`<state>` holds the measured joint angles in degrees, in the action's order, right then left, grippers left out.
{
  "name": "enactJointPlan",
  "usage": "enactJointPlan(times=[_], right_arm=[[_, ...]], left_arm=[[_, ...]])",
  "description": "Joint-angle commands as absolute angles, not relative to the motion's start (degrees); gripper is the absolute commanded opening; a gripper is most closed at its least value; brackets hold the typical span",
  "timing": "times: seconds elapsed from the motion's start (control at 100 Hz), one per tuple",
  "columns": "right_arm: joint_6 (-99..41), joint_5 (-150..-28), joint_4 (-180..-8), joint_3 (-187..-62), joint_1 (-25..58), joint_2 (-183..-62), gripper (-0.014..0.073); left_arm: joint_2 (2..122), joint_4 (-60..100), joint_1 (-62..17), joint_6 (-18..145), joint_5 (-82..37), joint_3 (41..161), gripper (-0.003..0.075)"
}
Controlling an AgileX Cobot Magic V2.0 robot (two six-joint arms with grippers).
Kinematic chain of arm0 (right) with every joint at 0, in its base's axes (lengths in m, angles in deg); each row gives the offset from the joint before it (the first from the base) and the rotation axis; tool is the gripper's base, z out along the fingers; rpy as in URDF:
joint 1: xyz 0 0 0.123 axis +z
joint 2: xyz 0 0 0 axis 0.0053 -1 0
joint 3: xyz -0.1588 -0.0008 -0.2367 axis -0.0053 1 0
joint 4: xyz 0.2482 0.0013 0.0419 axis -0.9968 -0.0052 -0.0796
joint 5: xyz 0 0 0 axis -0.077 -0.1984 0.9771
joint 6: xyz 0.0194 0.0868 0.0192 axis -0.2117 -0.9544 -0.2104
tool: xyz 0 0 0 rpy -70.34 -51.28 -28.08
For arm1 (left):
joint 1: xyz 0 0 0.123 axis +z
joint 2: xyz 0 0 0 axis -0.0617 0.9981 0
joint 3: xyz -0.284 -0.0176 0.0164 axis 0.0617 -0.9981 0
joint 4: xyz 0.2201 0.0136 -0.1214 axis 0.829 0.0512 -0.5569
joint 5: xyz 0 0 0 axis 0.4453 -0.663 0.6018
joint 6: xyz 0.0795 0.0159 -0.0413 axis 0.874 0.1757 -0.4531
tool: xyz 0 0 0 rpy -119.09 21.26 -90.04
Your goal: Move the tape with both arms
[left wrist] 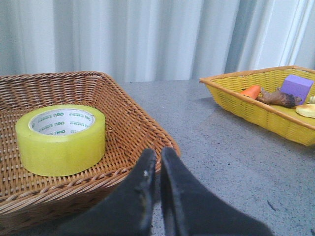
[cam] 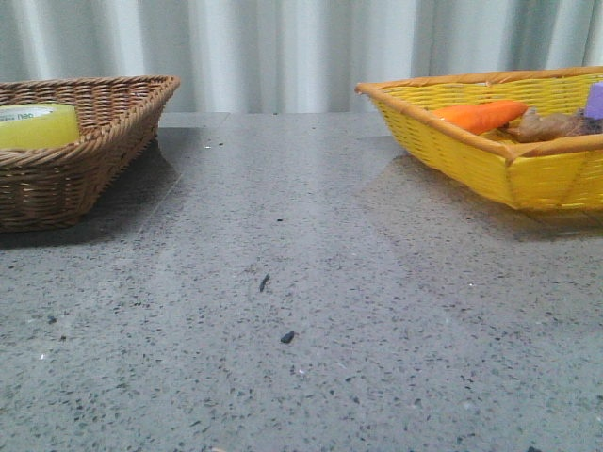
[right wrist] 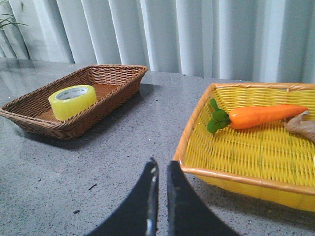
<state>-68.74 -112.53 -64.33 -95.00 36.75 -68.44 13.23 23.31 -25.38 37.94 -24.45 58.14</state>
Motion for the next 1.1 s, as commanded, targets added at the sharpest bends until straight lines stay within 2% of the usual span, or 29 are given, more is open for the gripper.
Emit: enactJointPlan(times=[0.0, 0.37, 0.66, 0.8, 0.94, 1.09], right_arm=[[-68.3, -108.3, -62.8, -96.3, 36.7, -69.2, -0.0042], [-68.3, -108.2, -62.8, -96.3, 36.7, -69.2, -0.0042], [-68.3, -108.2, -62.8, -96.3, 36.7, -69.2, -0.0042], [-68.3, -108.2, -62.8, -96.3, 36.7, -69.2, -0.0042], [-68.3, -108.2, -62.8, -96.3, 36.7, -69.2, -0.0042], [-68.3, -108.2, -62.8, -96.3, 36.7, -69.2, -0.0042]], left_arm=[[13.7, 22.1, -25.9, 37.8, -19.8, 59.6, -0.0020], [13.3, 22.5, -25.9, 38.0, -19.4, 59.3, -0.0020], [5.7, 32.5, -17.8, 34.7, -8.0, 44.3, -0.0020], [2.6, 45.8, -13.7, 18.6, -16.7, 42.6, -0.0020], [2.6, 45.8, -11.6, 18.4, -25.7, 42.6, -0.0020], [2.6, 44.7, -10.5, 18.2, -25.8, 42.6, -0.0020]])
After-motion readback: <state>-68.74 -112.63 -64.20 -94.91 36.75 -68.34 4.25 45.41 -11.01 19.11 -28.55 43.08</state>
